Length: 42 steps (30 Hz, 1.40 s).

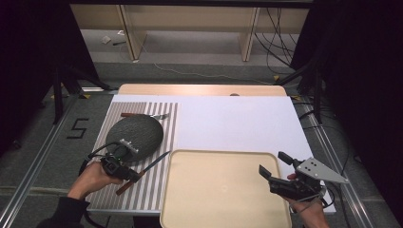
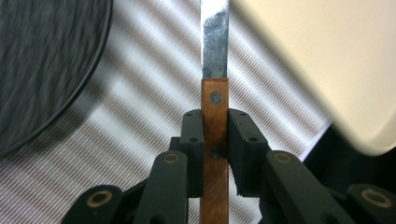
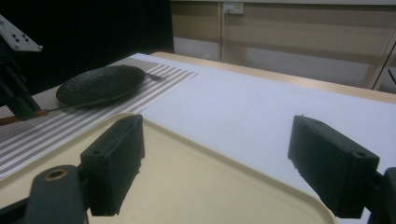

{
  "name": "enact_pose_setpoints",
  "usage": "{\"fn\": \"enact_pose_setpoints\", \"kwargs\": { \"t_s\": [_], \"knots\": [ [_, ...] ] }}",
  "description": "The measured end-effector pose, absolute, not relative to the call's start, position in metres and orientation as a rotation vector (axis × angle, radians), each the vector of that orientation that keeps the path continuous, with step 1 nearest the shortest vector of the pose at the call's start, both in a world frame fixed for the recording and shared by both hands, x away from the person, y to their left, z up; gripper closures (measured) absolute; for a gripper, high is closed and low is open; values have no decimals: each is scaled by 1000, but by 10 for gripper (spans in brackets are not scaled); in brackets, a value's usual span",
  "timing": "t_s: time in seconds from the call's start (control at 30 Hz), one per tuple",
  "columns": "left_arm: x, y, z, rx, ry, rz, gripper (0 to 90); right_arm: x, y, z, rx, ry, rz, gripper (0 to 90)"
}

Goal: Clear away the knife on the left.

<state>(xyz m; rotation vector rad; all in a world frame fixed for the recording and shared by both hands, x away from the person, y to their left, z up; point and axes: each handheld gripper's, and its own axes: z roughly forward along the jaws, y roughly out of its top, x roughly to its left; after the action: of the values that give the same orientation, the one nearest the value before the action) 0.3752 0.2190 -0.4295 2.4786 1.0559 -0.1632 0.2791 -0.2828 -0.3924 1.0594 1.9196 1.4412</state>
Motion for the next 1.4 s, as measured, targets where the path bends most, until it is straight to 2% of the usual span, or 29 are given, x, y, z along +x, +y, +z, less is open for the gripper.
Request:
{"fn": "enact_pose_setpoints", "kwargs": {
  "t_s": [0.07, 0.37, 0.47, 0.9, 1.4],
  "knots": [
    [374, 216, -428, 2365, 1070, -163, 768, 279, -283, -392, 1060, 1919, 1442, 196],
    [363, 201, -415, 2196, 1047, -144, 768, 279, -283, -392, 1061, 1915, 1446, 196],
    [356, 191, -412, 2079, 1014, -206, 767, 279, -283, -392, 1062, 1915, 1447, 196],
    [341, 162, -409, 2082, 957, -208, 767, 279, -283, -392, 1060, 1915, 1447, 196],
    [334, 129, -424, 2106, 956, -324, 767, 279, -283, -392, 1062, 1920, 1444, 197]
  ]
}}
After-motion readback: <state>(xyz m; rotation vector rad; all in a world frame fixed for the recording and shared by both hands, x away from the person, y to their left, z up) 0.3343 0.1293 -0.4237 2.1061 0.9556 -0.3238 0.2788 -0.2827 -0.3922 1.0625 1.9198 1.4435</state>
